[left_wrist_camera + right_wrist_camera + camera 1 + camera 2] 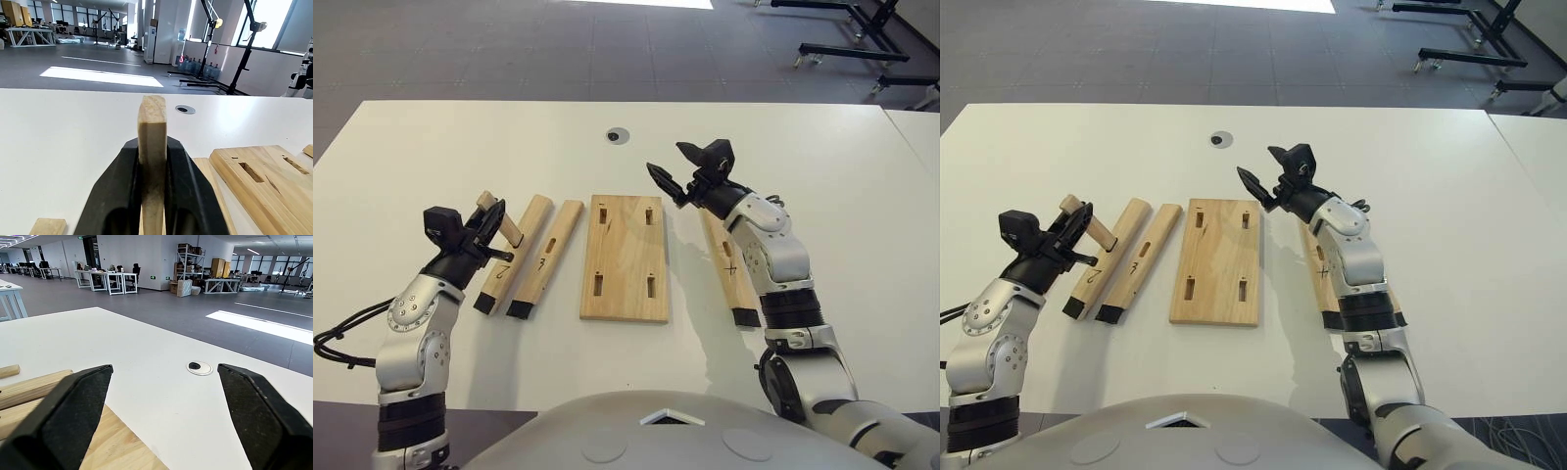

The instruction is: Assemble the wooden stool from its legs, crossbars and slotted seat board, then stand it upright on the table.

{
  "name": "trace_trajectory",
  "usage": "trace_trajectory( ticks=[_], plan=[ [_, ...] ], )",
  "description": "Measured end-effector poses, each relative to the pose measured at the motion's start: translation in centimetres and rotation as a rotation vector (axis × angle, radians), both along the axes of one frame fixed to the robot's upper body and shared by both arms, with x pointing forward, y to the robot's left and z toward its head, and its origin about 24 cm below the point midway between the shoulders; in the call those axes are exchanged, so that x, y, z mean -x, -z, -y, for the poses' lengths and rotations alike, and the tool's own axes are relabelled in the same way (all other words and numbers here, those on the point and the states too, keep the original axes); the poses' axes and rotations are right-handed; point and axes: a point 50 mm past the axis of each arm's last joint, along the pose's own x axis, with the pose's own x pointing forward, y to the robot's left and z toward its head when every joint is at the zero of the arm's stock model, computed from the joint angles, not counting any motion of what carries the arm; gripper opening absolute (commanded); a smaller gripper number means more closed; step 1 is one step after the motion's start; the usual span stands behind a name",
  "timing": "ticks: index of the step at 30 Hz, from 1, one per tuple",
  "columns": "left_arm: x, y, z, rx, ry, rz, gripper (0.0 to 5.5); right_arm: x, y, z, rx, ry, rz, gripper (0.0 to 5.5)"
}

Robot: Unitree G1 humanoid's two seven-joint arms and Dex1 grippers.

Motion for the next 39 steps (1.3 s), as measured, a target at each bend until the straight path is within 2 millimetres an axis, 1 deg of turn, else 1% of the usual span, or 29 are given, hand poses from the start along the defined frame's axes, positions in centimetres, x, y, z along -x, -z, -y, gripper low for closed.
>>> trace_trajectory(
  ticks=[6,9,10,11,12,13,14,17,21,23,24,28,33,36,39],
  plan=[
    [-0.2,0.5,1.0,-0.088,0.039,-0.002,0.39,0.0,0.0,0.1,0.0,0.011,0.0,3.96],
    [-0.5,0.3,0.9,-0.094,0.043,0.002,0.39,0.0,0.0,0.1,0.0,0.012,0.0,3.96],
    [-0.6,0.3,0.8,-0.094,0.042,0.005,0.75,-0.1,0.0,0.1,0.0,0.012,-0.001,3.96],
    [-0.6,0.2,0.7,-0.092,0.041,0.007,0.91,-0.1,0.1,0.1,-0.001,0.013,-0.003,3.96],
    [-0.5,0.8,0.5,-0.085,0.035,-0.029,0.99,-0.1,0.1,0.1,-0.004,0.013,-0.002,3.96],
    [-0.2,1.4,0.4,-0.079,0.029,-0.064,1.2,-0.1,0.1,0.2,-0.005,0.016,-0.002,3.96],
    [-0.2,1.4,0.3,-0.07,0.027,-0.069,1.33,-0.1,0.0,0.2,-0.007,0.017,-0.002,3.96],
    [-0.6,0.0,0.5,-0.052,0.035,-0.01,1.87,-0.1,0.0,0.2,-0.011,0.023,0.006,3.96],
    [-0.6,-2.3,1.1,-0.016,0.085,0.097,1.87,-0.2,0.0,0.3,-0.017,0.041,0.006,3.96],
    [-0.3,-4.4,1.5,0.017,0.138,0.214,1.87,-0.2,0.1,0.1,-0.027,0.04,0.005,3.96],
    [-0.3,-4.9,1.4,0.02,0.141,0.247,1.87,-0.2,0.1,-0.1,-0.03,0.036,0.005,3.96],
    [-0.6,-6.0,0.7,0.007,0.117,0.292,1.87,-0.1,-0.3,-0.3,-0.061,0.027,0.018,3.96],
    [-2.0,-7.6,0.0,-0.016,0.097,0.339,1.87,-0.1,-0.5,-0.4,-0.092,0.026,0.023,3.96],
    [-3.1,-8.9,0.1,-0.008,0.085,0.371,1.87,-0.1,-0.5,-0.5,-0.095,0.026,0.025,3.96],
    [-4.0,-9.5,0.4,0.004,0.081,0.378,1.87,-0.2,-0.5,-0.5,-0.096,0.027,0.027,3.96]
  ],
)
